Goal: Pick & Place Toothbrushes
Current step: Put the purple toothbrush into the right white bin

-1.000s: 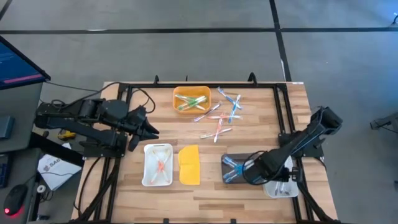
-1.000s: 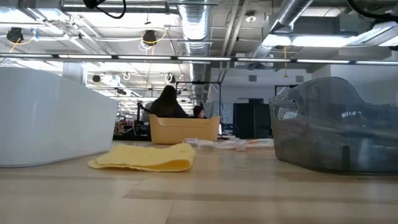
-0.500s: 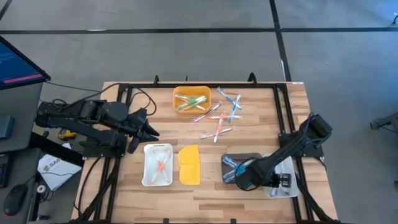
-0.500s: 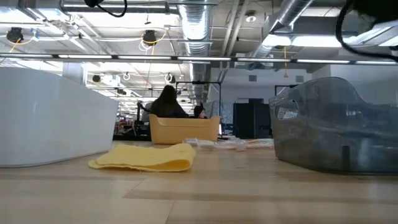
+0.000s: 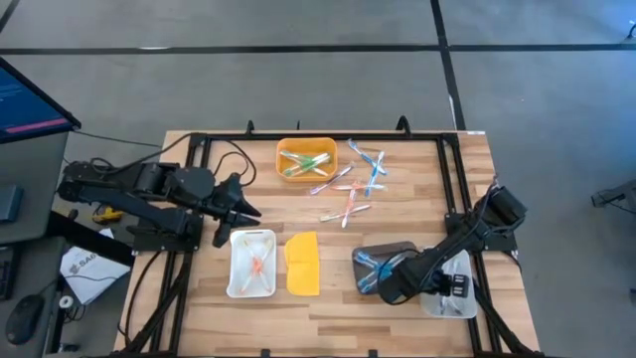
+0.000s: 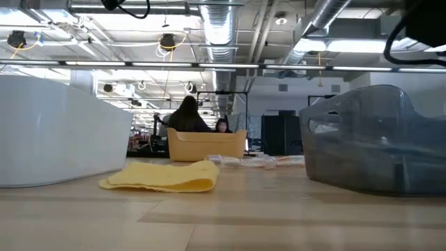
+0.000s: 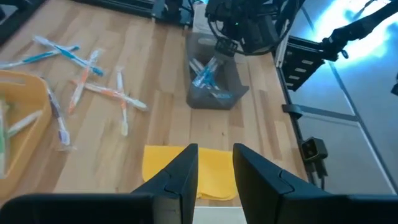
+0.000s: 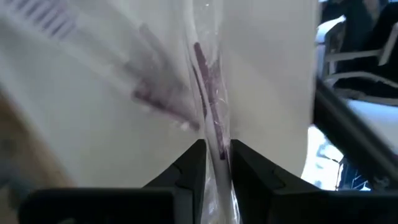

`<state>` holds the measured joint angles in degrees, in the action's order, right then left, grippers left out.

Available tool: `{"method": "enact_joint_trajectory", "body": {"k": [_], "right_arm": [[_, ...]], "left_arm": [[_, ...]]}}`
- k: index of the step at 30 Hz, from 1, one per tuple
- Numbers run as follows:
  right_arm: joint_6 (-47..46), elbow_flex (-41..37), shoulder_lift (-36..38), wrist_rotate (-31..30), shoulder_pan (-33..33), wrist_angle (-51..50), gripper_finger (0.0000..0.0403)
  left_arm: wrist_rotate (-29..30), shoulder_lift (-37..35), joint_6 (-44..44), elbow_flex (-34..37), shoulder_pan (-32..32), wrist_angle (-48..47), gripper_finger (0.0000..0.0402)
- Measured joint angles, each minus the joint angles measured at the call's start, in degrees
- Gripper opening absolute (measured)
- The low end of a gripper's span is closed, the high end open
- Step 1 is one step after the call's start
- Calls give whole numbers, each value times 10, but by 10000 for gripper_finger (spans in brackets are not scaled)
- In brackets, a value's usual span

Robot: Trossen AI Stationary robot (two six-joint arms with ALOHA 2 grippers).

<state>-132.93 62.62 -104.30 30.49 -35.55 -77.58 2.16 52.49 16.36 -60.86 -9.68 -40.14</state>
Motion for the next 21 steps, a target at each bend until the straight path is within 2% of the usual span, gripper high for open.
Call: {"method": "enact_joint_trajectory", "body": {"k": [4, 12, 16, 21], "right_arm": [[0, 0, 1, -6, -1, 9, 68], [22, 0, -1, -16, 10, 37, 80], [37, 1, 1, -35, 16, 23, 118], [40, 3, 13, -48, 14, 7, 194]], "left_arm": [[-3, 10, 11, 0, -3, 7, 95], [-72, 11, 67, 0, -4, 8, 95], [-66, 12, 67, 0, -4, 16, 95], [-64, 12, 68, 0, -4, 53, 95]]}}
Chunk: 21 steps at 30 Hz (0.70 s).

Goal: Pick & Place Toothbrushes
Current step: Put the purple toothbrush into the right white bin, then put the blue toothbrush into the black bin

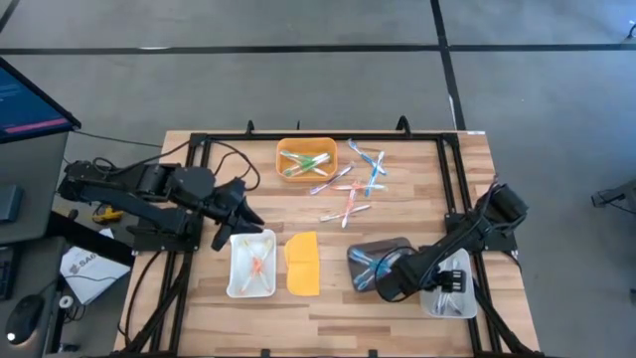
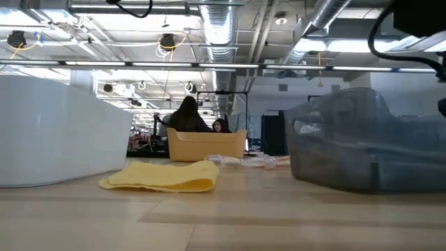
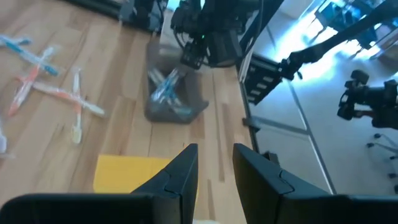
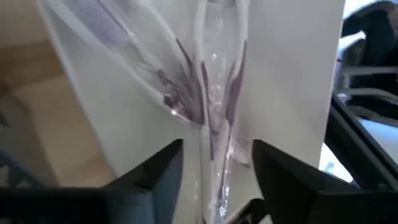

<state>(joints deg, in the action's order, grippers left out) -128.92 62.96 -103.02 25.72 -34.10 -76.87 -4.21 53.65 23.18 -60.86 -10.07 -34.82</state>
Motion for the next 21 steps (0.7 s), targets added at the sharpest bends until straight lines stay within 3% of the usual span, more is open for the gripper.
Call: {"method": "enact_joint_trajectory", "body": {"k": [7, 12, 17, 21], "right_arm": [[0, 34, 48, -40, 1, -62, 268], [-1, 76, 88, -119, 10, -131, 270], [8, 103, 137, -247, 35, -124, 270], [57, 129, 169, -302, 77, -126, 270]], "left_arm": [[2, 0, 11, 0, 0, 27, 95], [2, 0, 6, 0, 0, 33, 95], [2, 0, -17, 0, 0, 33, 95], [2, 0, -14, 0, 0, 36, 95]]}}
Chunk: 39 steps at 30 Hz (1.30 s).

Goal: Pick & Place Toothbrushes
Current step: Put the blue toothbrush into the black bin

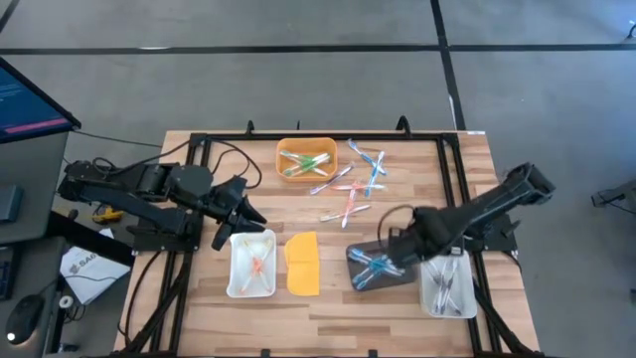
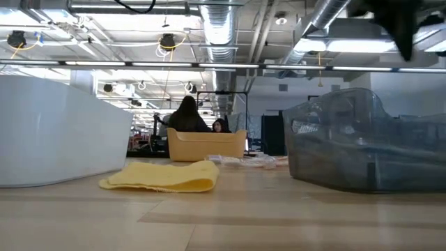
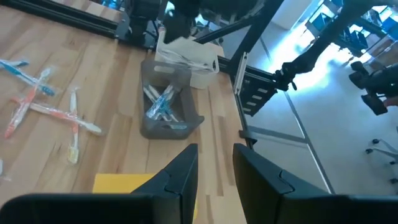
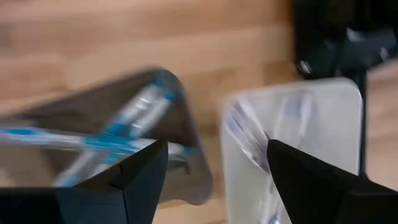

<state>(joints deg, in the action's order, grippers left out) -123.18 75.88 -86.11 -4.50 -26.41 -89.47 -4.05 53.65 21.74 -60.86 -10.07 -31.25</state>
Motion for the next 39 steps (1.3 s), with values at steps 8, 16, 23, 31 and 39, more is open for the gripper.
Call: {"method": "enact_joint_trajectory", "body": {"k": [8, 16, 23, 31, 39], "right_arm": [[155, 16, 47, -82, 121, 0, 270], [457, 16, 43, -83, 288, 94, 270], [700, 16, 43, -82, 452, 152, 270], [986, 16, 43, -49, 625, 260, 270], [976, 16, -13, 62, 724, 274, 270]], "left_arm": [[42, 9, 26, 0, 0, 22, 95], [87, 73, 32, 0, 4, 119, 95], [87, 141, 80, 0, 29, 253, 95], [96, 185, 156, 0, 80, 329, 95], [153, 183, 184, 0, 98, 339, 95]]}}
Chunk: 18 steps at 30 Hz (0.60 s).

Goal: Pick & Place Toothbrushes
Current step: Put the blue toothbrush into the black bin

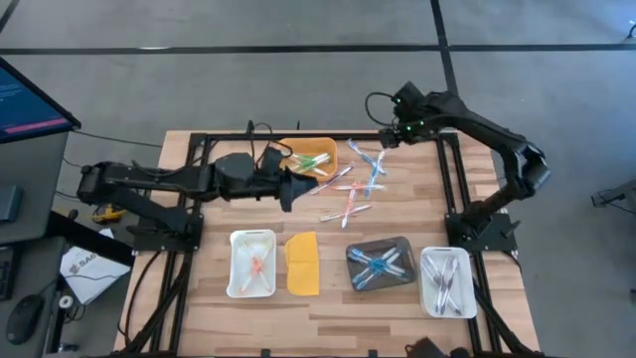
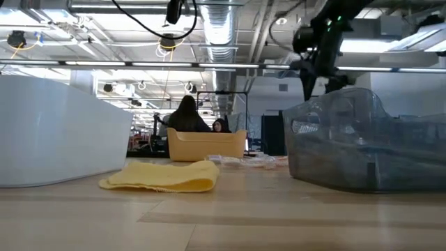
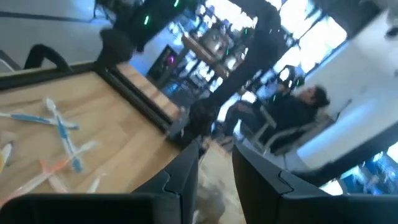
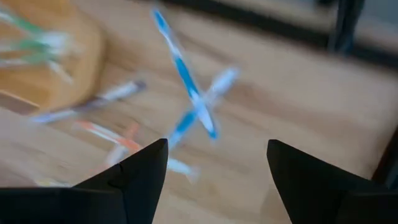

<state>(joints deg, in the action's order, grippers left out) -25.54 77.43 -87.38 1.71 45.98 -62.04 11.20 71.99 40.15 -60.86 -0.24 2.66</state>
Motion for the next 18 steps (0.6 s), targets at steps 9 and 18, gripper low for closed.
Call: {"method": "enact_joint_trajectory", "body": {"k": [9, 18], "right_arm": [[17, 0, -128, 86, -27, 0, 270], [-51, 1, -179, 92, -79, 24, 270]], "left_arm": [[30, -6, 9, 0, 0, 14, 95], [29, -6, -16, 0, 0, 14, 95]]}}
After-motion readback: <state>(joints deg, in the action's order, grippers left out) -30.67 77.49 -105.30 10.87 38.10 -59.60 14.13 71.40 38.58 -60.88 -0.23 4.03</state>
